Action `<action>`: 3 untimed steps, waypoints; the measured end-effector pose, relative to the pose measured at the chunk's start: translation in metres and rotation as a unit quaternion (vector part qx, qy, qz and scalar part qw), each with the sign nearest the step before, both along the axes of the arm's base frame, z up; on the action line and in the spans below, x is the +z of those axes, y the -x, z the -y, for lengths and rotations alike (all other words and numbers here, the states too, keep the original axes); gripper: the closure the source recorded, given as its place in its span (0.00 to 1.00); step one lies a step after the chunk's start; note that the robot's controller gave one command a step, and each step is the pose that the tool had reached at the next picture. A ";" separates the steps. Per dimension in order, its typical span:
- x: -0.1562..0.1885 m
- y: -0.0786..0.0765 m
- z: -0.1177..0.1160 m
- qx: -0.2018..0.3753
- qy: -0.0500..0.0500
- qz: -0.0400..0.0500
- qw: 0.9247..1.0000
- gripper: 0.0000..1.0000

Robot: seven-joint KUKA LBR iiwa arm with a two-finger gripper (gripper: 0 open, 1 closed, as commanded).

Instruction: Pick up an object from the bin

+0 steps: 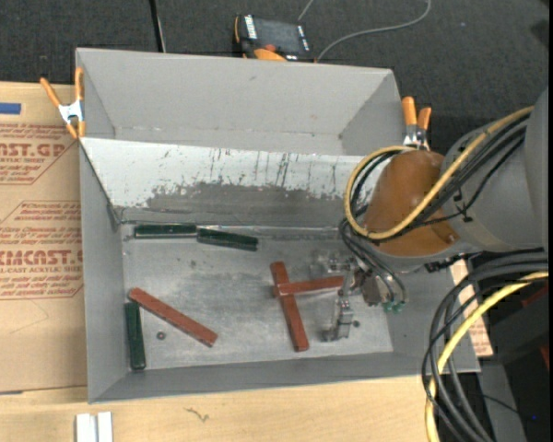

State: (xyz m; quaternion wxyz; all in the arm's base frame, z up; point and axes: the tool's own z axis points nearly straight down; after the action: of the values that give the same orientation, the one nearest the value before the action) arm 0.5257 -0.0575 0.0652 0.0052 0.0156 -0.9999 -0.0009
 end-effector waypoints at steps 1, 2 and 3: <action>0.004 -0.004 0.001 0.000 0.001 0.005 1.000 1.00; 0.126 -0.025 0.004 0.008 0.002 0.011 1.000 1.00; 0.121 -0.023 0.003 0.008 0.001 0.007 1.000 0.00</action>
Offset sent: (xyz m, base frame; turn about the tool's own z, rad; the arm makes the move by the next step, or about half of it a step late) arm 0.0000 0.0000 0.0000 0.0000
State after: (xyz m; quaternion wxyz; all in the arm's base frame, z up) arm 0.5484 -0.0608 0.1866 -0.0013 0.0236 -0.9997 0.0002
